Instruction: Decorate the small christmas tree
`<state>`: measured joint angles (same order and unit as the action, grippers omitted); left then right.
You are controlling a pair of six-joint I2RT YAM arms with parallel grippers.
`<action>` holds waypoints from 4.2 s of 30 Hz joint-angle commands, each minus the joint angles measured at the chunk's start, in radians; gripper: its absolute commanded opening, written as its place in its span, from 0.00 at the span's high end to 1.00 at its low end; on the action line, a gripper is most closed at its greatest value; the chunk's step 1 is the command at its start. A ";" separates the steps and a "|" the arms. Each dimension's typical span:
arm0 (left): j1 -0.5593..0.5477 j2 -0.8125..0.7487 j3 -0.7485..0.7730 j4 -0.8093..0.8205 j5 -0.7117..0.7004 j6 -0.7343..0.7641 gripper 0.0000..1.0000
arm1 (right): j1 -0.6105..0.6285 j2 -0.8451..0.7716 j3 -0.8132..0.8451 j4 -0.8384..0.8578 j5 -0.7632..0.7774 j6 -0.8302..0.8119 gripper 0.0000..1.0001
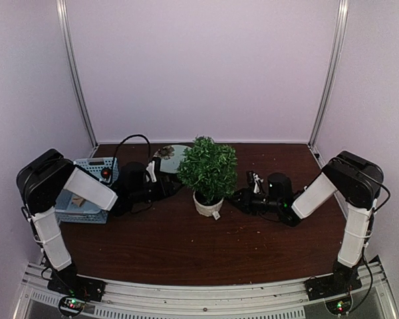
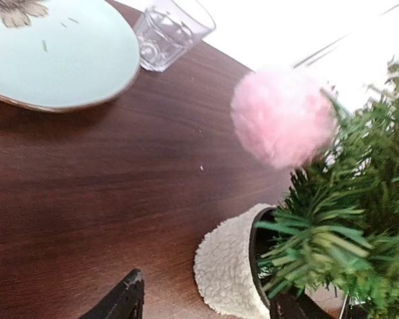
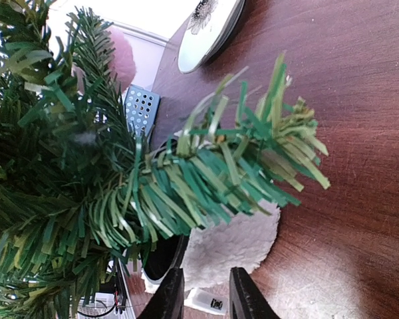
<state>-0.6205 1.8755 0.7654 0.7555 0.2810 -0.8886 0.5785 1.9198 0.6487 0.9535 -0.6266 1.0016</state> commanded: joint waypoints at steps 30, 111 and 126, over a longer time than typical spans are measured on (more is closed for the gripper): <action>0.630 -0.363 0.187 -1.207 -0.616 0.303 0.39 | -0.069 -0.662 0.080 -0.912 0.295 -0.618 0.65; -0.438 -0.569 0.007 0.014 -0.577 -0.003 1.00 | 0.440 -0.551 0.515 -0.970 0.398 -0.749 0.46; -0.465 -0.525 0.024 0.039 -0.552 -0.020 1.00 | 0.454 -0.463 0.619 -0.987 0.533 -0.811 0.76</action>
<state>-1.0801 1.3464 0.7609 0.7334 -0.2901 -0.9085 1.0256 1.4464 1.2255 -0.0265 -0.1654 0.2180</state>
